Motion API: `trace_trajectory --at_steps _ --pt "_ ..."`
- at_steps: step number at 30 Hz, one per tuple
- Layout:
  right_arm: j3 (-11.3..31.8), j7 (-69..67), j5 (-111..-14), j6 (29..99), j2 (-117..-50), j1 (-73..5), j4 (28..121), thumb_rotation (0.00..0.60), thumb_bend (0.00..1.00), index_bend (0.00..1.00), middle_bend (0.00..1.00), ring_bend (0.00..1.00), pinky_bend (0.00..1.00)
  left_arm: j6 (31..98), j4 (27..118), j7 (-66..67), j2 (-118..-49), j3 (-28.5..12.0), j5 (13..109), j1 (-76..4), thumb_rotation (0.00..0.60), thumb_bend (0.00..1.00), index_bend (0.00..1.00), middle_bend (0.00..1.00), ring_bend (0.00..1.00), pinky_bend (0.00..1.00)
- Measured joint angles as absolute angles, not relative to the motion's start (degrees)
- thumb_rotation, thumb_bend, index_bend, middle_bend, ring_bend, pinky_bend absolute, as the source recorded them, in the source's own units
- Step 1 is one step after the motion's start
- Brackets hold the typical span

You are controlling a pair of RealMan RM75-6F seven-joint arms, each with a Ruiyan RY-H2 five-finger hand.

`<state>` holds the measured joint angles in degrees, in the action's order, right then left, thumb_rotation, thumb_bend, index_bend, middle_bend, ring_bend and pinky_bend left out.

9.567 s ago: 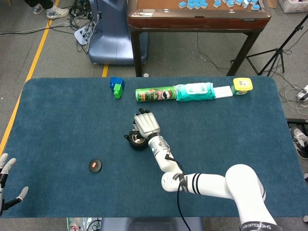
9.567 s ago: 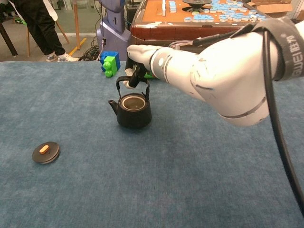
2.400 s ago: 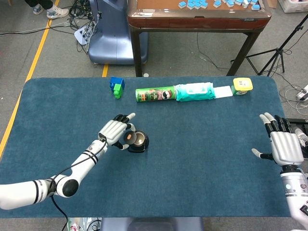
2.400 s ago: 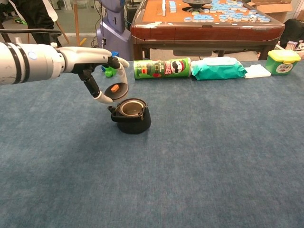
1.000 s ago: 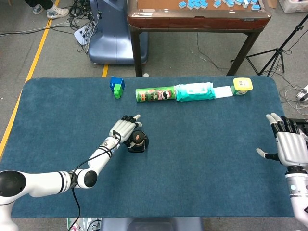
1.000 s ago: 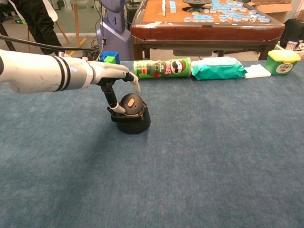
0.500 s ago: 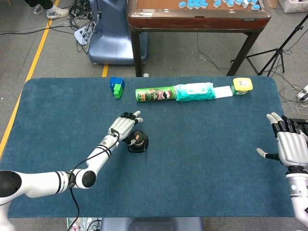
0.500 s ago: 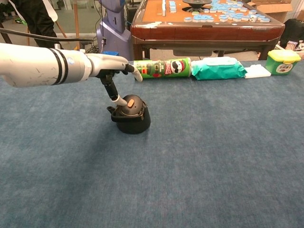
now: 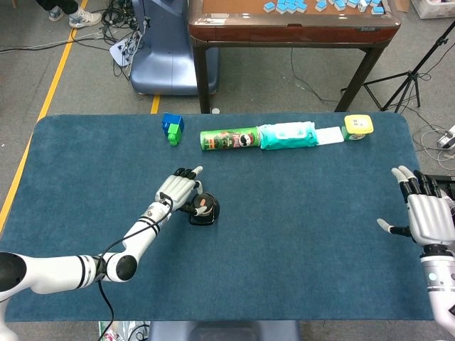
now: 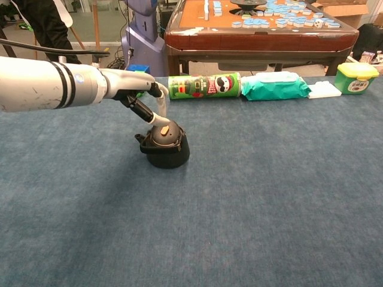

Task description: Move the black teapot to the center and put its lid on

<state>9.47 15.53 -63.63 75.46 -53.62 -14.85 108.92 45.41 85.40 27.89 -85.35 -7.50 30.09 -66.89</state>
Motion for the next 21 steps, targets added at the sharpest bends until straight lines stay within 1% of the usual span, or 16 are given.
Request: trace_trajectory --at_steps 11,15,17,21 --pt "9.45 15.71 -63.59 75.86 -53.42 -14.55 109.32 0.600 0.09 0.09 0.10 0.00 0.00 44.97 85.11 28.64 -86.07 -6.69 29.42 -67.19 0.293 0.25 0.36 0.00 0.00 0.00" --pt "9.52 15.66 -63.71 76.06 -53.36 -14.47 109.46 0.600 0.09 0.09 0.10 0.00 0.00 45.18 85.91 28.61 -85.88 -6.67 29.83 -67.13 0.276 0.25 0.36 0.00 0.00 0.00" --pt "9.53 15.65 -63.72 76.03 -53.26 -14.46 109.51 0.600 0.09 0.09 0.10 0.00 0.00 45.57 86.27 28.33 -85.66 -6.86 30.14 -66.97 0.276 0.25 0.34 0.00 0.00 0.00" --pt "9.63 15.65 -63.60 75.78 -52.78 -14.54 109.70 0.600 0.09 0.09 0.10 0.00 0.00 46.86 88.05 26.33 -84.17 -7.83 31.61 -65.82 0.257 0.25 0.25 0.00 0.00 0.00"
